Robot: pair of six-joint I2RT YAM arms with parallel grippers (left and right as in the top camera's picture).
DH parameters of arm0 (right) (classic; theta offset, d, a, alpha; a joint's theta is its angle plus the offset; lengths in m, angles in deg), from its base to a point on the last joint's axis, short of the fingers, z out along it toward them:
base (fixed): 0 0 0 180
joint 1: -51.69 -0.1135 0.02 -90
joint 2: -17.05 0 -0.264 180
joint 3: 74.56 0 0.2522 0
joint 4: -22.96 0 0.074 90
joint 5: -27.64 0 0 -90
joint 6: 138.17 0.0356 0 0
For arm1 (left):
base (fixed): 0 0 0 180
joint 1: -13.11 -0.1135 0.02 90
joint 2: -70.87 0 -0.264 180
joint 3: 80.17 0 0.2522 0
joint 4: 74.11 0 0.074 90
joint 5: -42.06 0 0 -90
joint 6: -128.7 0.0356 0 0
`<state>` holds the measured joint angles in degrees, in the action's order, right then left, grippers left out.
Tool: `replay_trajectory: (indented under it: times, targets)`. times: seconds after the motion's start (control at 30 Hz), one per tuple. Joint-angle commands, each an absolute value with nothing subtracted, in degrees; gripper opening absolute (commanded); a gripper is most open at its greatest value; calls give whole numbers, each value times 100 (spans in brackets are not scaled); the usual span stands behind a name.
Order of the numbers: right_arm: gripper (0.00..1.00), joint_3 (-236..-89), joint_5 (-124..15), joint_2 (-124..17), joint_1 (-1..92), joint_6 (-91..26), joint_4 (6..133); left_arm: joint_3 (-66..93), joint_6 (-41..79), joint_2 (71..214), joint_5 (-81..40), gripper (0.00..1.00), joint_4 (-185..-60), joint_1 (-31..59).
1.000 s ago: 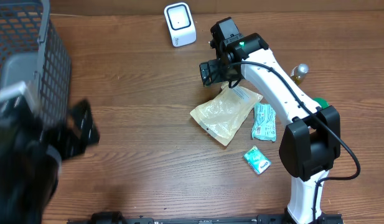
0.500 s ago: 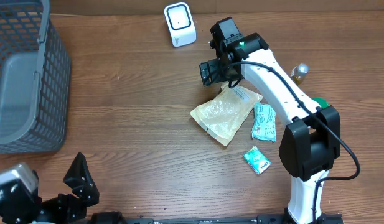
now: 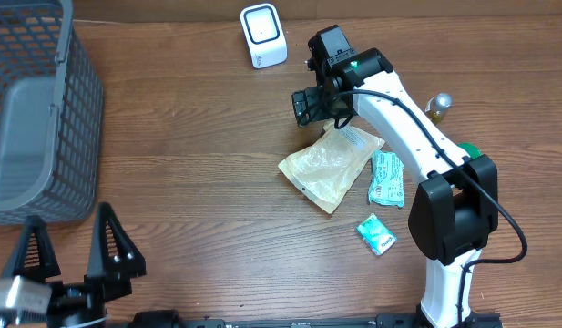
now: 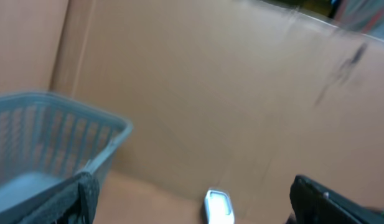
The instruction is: Scan the item barcode
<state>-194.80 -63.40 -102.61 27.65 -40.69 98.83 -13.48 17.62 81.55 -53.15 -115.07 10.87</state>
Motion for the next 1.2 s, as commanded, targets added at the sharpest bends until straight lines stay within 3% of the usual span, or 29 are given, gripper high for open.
replay_trajectory:
  times: [0.0,0.2,0.8,1.17]
  targets:
    - [100,-19491,-6379,-10211,2761,-4049,9852,-1859,1685,7687,-5160,100,-10712,1157]
    - [100,-19491,-6379,-10211,2761,-4047,9852,-2742,1735,7102,-4961,100,-8891,1161]
    - [100,-19491,-6379,-10211,2761,-4049,9852,-5267,1746,7110,-4858,100,-5127,1164]
    - [100,-19491,-6379,-10211,2761,-4047,9852,-6384,1746,7110,-5131,100,-4432,1164]
